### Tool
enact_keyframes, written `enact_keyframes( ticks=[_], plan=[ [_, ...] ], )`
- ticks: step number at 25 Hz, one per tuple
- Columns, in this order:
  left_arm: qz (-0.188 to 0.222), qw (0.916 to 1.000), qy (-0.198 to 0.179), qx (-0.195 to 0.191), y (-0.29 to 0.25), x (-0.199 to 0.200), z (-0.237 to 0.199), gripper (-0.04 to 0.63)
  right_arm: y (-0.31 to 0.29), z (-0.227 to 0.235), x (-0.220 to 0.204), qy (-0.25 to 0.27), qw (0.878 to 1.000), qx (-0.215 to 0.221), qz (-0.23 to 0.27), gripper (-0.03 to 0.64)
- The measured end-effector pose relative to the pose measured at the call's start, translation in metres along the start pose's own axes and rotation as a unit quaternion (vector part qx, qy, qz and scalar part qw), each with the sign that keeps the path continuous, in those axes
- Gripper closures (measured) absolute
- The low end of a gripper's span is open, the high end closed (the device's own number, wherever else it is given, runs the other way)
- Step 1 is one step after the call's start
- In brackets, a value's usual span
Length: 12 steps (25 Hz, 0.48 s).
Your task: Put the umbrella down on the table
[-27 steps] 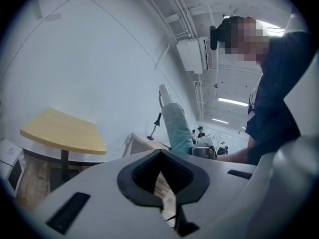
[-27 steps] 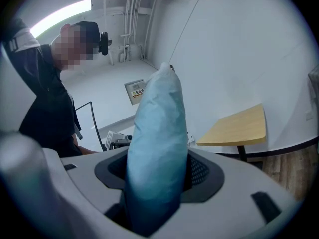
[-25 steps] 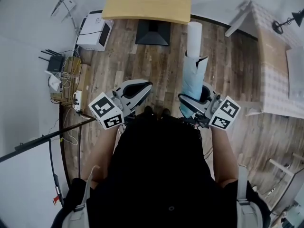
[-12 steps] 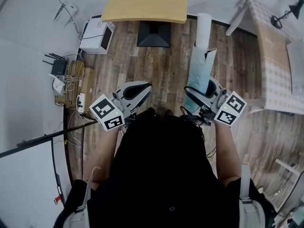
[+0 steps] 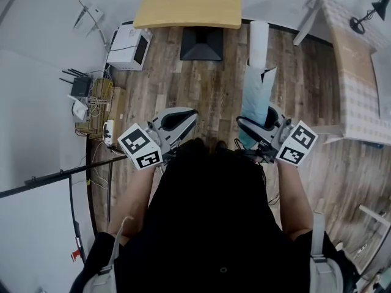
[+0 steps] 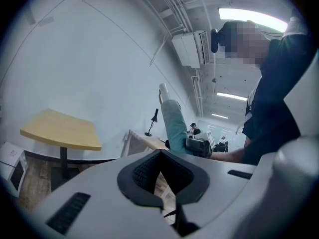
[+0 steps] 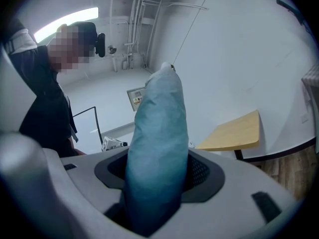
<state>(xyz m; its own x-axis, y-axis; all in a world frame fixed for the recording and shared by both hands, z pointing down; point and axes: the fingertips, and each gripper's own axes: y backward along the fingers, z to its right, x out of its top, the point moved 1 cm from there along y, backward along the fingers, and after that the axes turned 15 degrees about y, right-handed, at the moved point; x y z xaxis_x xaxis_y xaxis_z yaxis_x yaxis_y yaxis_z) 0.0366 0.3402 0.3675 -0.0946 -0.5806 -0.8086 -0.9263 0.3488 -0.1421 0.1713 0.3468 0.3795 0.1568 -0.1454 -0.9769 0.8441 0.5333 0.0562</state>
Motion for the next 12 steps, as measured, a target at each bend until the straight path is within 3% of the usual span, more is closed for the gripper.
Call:
enact_keyframes(
  ticks=[12],
  plan=[
    [0.016,0.9998,0.002,0.015,0.017,-0.003,0.010,0.583,-0.004,-0.006,0.006,-0.011,0.999,0.027,0.016,0.339]
  ],
)
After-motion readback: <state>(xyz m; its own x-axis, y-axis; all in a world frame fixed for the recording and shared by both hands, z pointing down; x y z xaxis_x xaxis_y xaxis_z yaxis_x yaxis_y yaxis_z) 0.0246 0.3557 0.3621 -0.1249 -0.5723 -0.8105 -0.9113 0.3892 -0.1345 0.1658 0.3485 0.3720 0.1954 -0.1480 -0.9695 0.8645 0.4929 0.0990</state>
